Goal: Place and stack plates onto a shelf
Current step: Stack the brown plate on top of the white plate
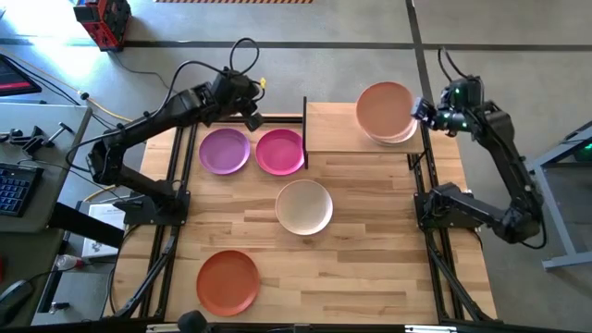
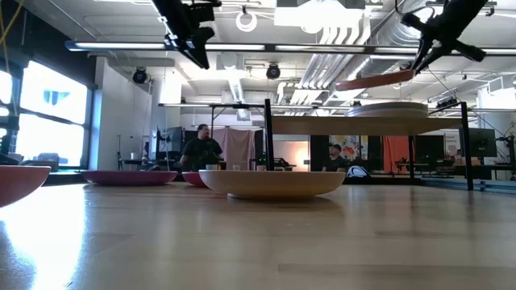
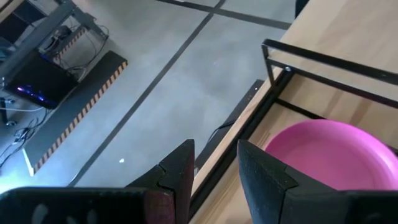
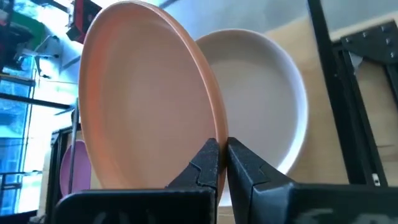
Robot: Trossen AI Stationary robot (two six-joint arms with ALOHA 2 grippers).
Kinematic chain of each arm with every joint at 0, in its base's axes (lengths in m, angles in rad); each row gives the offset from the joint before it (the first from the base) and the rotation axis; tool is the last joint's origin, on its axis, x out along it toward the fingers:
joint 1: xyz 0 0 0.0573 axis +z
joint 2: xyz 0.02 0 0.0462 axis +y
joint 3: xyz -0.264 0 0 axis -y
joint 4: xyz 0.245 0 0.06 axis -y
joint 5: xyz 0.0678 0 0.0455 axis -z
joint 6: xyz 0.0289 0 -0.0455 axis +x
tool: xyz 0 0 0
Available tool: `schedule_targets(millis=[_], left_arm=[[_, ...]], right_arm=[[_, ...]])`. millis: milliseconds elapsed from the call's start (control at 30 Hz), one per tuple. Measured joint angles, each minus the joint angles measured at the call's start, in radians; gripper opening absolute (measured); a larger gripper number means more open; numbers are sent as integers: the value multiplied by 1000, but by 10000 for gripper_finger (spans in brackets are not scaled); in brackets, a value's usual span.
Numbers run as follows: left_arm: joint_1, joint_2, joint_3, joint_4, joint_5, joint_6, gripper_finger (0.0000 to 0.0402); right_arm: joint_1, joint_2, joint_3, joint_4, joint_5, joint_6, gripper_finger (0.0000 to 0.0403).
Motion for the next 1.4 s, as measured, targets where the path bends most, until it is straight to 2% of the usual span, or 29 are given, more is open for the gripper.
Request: schedule_targets(millis=[133, 367, 567, 1133, 1400], left_arm=[[14, 0, 0, -1, 0, 1, 113], [37, 0, 0, -2, 43, 1, 113], [55, 0, 0, -1, 95, 1, 113], [70, 0, 0, 0, 100, 45, 113], [70, 0, 0, 0, 100, 46, 113]], right_arm=[[-58, 42, 0, -52, -29, 0, 0], [-74, 51, 0, -75, 62, 39, 0], [-72, 54, 0, -75, 65, 72, 0], [118, 56, 0, -84, 285, 264, 0], [150, 57, 0, -99, 301, 296, 0]])
